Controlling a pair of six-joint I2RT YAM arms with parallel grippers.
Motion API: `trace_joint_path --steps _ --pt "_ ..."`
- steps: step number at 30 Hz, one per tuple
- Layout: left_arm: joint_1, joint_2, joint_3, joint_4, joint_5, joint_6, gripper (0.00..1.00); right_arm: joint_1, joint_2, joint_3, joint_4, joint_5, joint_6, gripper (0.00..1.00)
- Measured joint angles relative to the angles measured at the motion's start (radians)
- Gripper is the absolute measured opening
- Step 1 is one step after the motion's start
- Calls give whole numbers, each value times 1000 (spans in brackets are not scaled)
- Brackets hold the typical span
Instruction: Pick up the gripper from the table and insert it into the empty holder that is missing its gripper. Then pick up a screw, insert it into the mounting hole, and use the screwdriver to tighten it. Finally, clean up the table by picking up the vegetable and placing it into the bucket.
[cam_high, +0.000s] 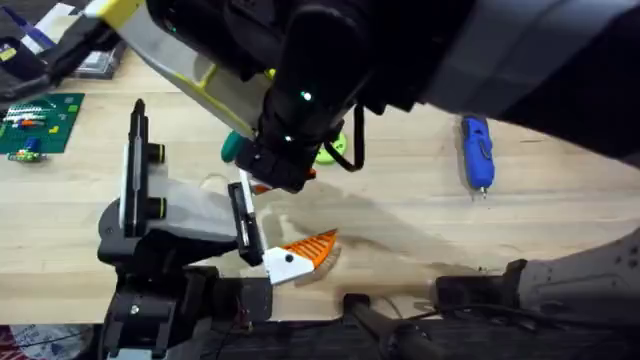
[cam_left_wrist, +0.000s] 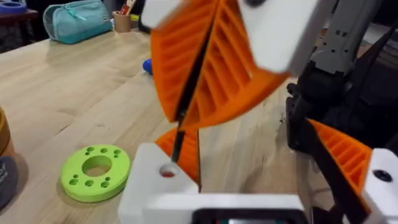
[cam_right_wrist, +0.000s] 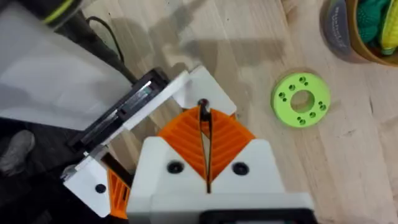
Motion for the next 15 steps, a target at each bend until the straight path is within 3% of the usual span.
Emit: trace_joint_path --steps 15 --pt "0 0 0 0 0 0 987 0 0 0 -9 0 0 8"
